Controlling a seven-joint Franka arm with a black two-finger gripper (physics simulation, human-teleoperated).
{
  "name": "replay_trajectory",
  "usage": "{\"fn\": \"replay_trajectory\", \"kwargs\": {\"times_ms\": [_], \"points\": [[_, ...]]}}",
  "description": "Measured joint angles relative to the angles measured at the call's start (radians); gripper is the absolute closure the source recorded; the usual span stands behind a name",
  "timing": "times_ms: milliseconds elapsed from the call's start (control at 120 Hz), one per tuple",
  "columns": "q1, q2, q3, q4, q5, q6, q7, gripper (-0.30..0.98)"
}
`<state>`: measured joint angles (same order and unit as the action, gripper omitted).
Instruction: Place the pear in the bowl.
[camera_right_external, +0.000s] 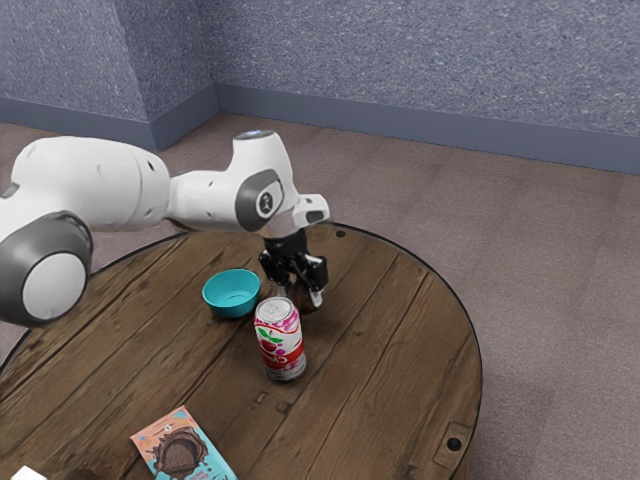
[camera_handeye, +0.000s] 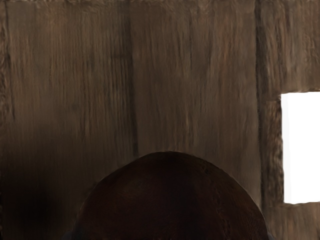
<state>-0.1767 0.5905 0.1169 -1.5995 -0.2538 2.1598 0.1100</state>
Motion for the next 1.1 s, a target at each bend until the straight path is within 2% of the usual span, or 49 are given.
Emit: {"fn": "replay_trajectory", "kwargs": {"times_ms": [242,408,750,867,950,1100], "points": [[0.042,-0.109,0.017,-0.016,0.018,-0.018,-0.013,0.41],[0.119,-0.116,0.03,-0.029,0.022,-0.03,-0.019,0.44],[0.159,-0.111,0.053,-0.101,0.03,-0.067,-0.026,0.45],[0.161,-0.117,0.054,-0.105,0.025,-0.083,-0.021,0.29],[0.16,-0.165,0.055,-0.124,0.034,-0.099,-0.017,0.19],[0.107,-0.303,0.043,-0.13,0.113,-0.152,-0.005,0.09]]}}
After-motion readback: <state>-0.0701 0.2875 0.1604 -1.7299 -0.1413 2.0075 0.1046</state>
